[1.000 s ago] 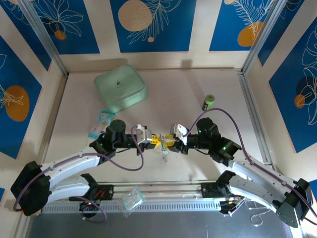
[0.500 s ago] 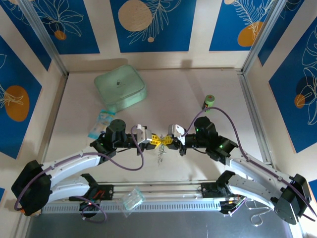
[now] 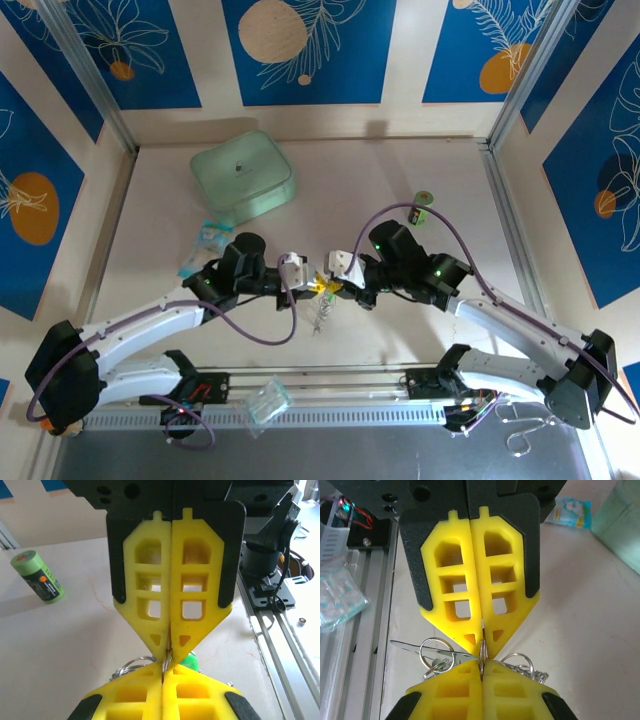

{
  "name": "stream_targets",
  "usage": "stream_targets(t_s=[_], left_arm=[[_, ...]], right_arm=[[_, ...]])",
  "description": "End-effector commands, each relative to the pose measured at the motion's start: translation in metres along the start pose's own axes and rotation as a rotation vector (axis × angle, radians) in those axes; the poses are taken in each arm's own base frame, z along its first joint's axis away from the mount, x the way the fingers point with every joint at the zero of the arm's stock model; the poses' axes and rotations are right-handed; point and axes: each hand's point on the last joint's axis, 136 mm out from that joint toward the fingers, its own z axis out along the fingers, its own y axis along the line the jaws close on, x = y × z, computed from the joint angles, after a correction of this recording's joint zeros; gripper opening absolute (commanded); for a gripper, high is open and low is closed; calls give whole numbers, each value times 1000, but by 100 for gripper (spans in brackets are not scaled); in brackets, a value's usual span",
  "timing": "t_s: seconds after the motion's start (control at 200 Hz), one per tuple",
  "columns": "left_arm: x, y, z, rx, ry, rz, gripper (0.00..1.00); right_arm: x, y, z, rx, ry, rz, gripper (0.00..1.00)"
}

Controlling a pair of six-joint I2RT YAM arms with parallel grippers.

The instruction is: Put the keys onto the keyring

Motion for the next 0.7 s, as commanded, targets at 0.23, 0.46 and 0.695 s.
stream_targets(t_s=[0.23, 0.46, 0.695], left_arm=[[-11, 1, -3, -59, -87, 18, 0], [-20, 2, -6, -80, -172, -29, 0], [-22, -3, -6, -50, -184, -19, 0]], right_arm=[[-14, -14, -9, 88, -234, 162, 36], [7, -15, -5, 152, -289, 246, 39], [6, -8, -5, 120, -291, 218, 35]])
